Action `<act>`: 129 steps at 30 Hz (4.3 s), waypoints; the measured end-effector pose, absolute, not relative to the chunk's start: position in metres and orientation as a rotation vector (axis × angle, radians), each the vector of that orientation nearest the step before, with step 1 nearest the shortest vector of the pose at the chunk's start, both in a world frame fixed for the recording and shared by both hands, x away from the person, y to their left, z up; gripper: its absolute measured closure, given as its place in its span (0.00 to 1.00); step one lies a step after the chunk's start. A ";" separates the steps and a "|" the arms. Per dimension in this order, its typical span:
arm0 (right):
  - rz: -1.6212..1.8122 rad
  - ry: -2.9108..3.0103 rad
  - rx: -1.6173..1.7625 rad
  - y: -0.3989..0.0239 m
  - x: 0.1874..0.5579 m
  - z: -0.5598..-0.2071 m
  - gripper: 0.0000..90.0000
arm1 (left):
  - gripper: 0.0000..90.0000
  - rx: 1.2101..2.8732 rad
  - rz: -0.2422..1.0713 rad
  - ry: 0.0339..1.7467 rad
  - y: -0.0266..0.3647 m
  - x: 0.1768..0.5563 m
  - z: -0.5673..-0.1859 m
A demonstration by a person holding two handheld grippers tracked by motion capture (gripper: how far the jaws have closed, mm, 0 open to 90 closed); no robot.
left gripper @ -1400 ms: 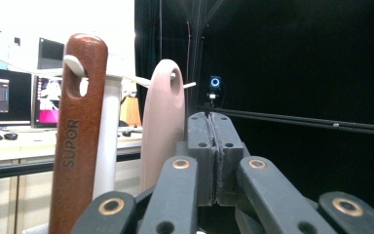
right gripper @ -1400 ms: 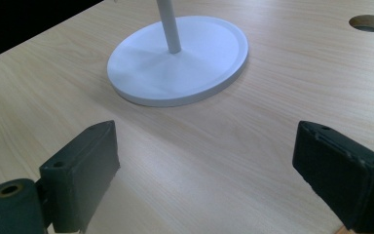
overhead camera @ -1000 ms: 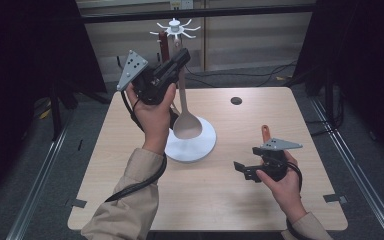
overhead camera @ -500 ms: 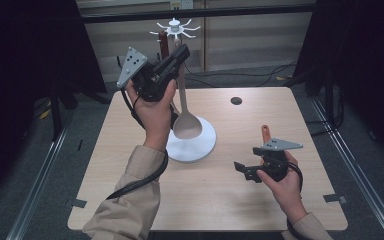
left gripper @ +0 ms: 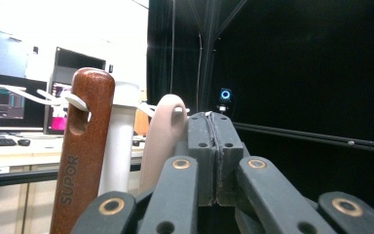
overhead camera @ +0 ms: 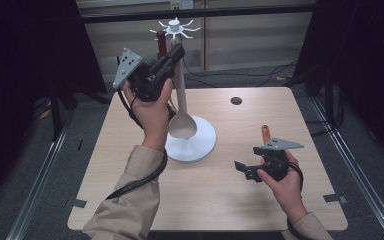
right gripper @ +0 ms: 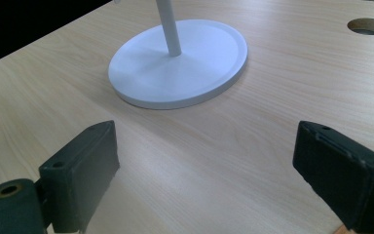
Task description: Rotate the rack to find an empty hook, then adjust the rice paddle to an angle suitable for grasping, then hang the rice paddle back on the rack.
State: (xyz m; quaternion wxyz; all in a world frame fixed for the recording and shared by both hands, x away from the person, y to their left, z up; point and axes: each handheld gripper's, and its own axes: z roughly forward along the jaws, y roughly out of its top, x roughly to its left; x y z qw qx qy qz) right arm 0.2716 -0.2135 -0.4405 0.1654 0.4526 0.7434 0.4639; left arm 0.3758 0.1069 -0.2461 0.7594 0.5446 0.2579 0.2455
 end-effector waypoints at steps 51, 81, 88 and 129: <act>1.322 2.121 1.284 -0.212 0.272 -0.441 0.10 | 0.99 1.148 0.550 0.619 0.131 0.380 -0.245; 1.318 2.118 1.288 -0.215 0.273 -0.441 0.10 | 0.95 1.166 0.542 0.594 0.130 0.374 -0.252; 1.313 2.108 1.299 -0.218 0.274 -0.441 0.10 | 0.86 1.186 0.515 0.589 0.131 0.366 -0.265; 1.251 2.049 1.379 -0.248 0.280 -0.450 0.10 | 0.31 1.447 0.368 0.559 0.111 0.332 -0.364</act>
